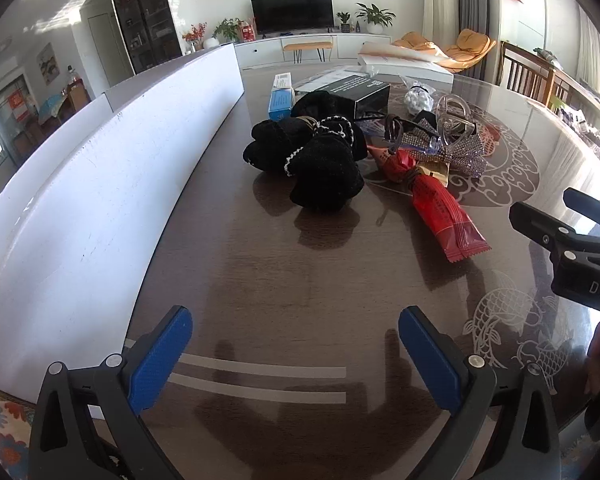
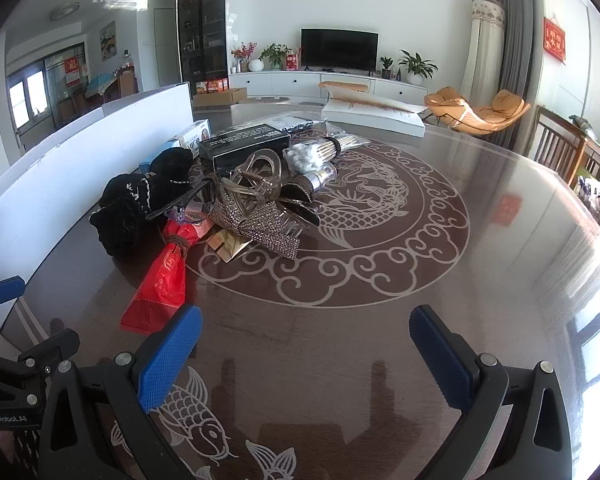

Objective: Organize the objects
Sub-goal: 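Move the right tool toward the red snack packet on the table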

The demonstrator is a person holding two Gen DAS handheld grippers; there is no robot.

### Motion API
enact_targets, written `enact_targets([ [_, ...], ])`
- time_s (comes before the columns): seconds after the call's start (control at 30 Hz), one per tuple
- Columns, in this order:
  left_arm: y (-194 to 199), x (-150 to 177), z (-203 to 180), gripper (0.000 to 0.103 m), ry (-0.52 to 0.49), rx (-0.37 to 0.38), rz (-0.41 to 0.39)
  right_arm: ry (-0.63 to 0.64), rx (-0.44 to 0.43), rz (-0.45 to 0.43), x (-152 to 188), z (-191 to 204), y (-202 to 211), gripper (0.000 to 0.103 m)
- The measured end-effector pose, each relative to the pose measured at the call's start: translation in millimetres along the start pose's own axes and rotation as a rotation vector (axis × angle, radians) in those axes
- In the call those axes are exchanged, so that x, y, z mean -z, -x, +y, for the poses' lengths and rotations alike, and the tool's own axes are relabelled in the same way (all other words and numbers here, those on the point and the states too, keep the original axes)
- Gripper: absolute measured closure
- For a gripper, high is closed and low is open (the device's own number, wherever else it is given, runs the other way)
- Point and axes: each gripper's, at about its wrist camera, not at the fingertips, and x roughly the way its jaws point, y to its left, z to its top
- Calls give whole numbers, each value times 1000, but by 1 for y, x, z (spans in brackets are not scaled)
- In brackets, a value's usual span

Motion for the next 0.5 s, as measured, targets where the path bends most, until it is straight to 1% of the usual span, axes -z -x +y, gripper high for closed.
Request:
enact_targets([
  [0.03,-4,1,-1,0,-5,4,18,-9,-11,8,-1,-2,-1,0],
  [0.1,-6,1,0,0,14,21,20,-28,-40,36,-1,-6,-5,0],
  [0.2,-9,3,7,0,47,66,33,-49,-70,77,-4,-10,-10,0],
  [0.23,-10,2,10,0,64,86,43,-62,-107,97,-7,-10,-11,0],
  [0.27,-10,2,12,0,67,81,41,-75,-149,111,-11,-8,-12,0],
  [0.33,-9,2,13,0,65,84,37,-69,-212,132,-22,2,-14,0],
  [0.4,-8,3,12,0,62,84,32,-24,-259,172,-34,20,-22,0],
  [0.5,-7,4,11,0,61,83,19,50,-265,267,-42,48,-44,0],
])
